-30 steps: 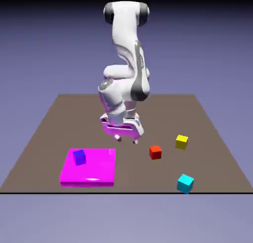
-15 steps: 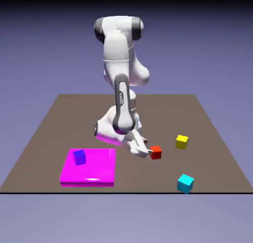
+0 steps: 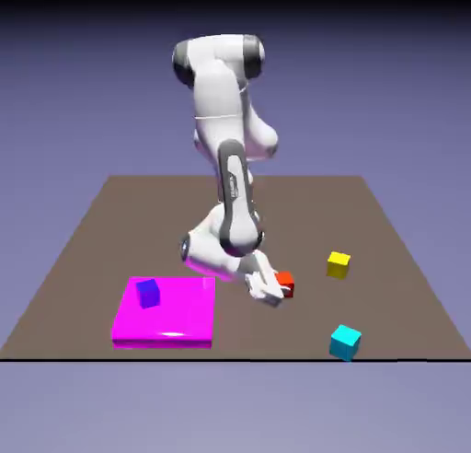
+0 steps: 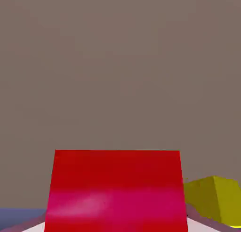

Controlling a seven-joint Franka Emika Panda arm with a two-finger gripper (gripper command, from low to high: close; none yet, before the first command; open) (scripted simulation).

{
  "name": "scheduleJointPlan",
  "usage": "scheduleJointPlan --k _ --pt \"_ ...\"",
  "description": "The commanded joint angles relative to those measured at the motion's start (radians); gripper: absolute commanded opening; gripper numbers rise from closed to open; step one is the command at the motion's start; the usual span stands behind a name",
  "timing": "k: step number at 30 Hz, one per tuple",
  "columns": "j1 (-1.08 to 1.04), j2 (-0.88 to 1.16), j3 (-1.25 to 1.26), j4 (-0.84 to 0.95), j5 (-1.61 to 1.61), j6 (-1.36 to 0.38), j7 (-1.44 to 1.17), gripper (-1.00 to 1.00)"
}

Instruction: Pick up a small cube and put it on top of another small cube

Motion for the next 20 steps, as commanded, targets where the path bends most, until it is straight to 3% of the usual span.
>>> scheduleJointPlan --k 1,10,17,18,20 --pt "-0.018 0.016 0.036 0.027 0.001 0.021 0.029 -1.00" --pt "-0.183 0.158 0.362 0.271 0.043 0.216 0.272 -1.00" --pt "-0.082 0.313 0.359 0.355 0.091 0.329 0.208 -1.00" --pt "-0.082 0.313 0.359 0.355 0.091 0.329 0.208 1.00" --pt "-0.106 0.277 0.361 0.336 0.080 0.303 0.224 1.00"
